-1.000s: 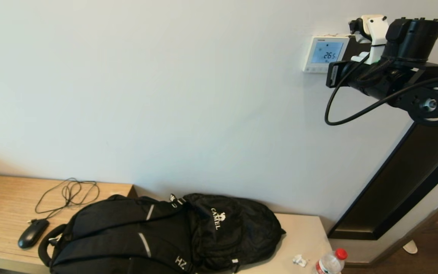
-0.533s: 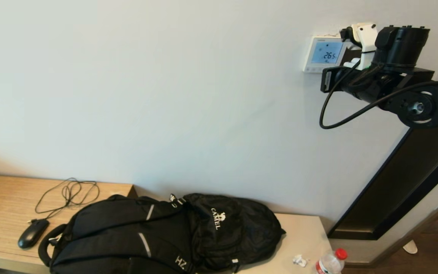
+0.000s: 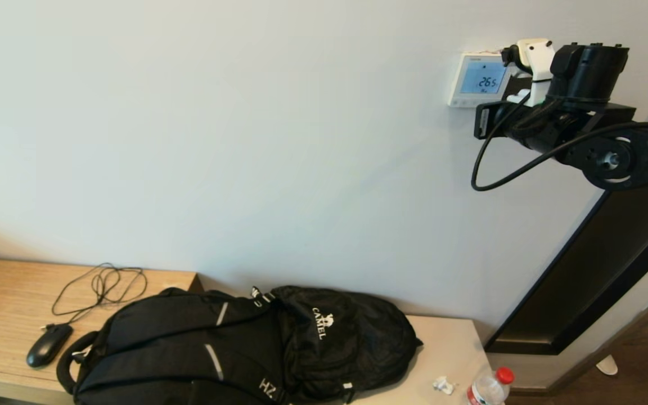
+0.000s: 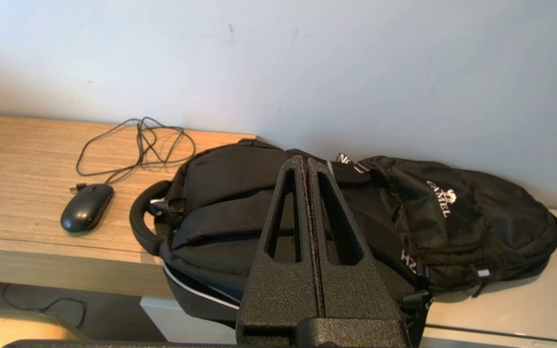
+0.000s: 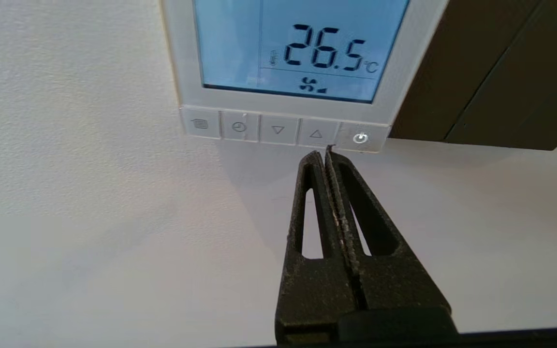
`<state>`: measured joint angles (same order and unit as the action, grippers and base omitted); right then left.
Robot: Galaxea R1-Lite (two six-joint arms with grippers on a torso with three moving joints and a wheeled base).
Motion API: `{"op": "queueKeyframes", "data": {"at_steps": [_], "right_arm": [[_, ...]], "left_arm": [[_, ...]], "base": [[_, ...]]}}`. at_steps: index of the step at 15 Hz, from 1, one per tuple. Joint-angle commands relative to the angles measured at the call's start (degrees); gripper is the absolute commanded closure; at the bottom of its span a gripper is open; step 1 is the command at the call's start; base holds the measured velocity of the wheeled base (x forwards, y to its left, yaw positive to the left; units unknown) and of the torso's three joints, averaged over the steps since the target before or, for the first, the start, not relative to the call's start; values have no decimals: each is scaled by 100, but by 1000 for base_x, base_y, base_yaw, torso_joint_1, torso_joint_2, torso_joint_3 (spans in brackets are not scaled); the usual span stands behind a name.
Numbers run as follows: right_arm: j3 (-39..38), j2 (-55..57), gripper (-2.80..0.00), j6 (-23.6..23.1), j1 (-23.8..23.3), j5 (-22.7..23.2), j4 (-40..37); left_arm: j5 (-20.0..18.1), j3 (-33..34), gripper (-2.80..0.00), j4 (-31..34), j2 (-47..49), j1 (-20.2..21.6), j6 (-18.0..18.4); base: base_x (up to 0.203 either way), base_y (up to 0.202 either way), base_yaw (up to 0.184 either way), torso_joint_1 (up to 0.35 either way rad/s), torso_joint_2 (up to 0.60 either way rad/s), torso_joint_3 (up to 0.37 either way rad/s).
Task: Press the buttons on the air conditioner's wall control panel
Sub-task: Press the temperature increase button
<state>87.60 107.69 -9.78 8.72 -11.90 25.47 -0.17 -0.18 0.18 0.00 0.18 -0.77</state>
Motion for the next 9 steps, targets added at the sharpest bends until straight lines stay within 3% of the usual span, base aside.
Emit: {"op": "queueKeyframes", "data": {"at_steps": [1,9], "right_arm": [[21,33,0,-7,-28,-6,20],[227,188,0,-12,-10,-6,-8]], "left_arm": [[-1,1,0,-1,-9,-1,-2],[-1,1,0,-1,-9,3,-2]], "base": [[0,0,0,0,0,0],[0,0,0,0,0,0]]}}
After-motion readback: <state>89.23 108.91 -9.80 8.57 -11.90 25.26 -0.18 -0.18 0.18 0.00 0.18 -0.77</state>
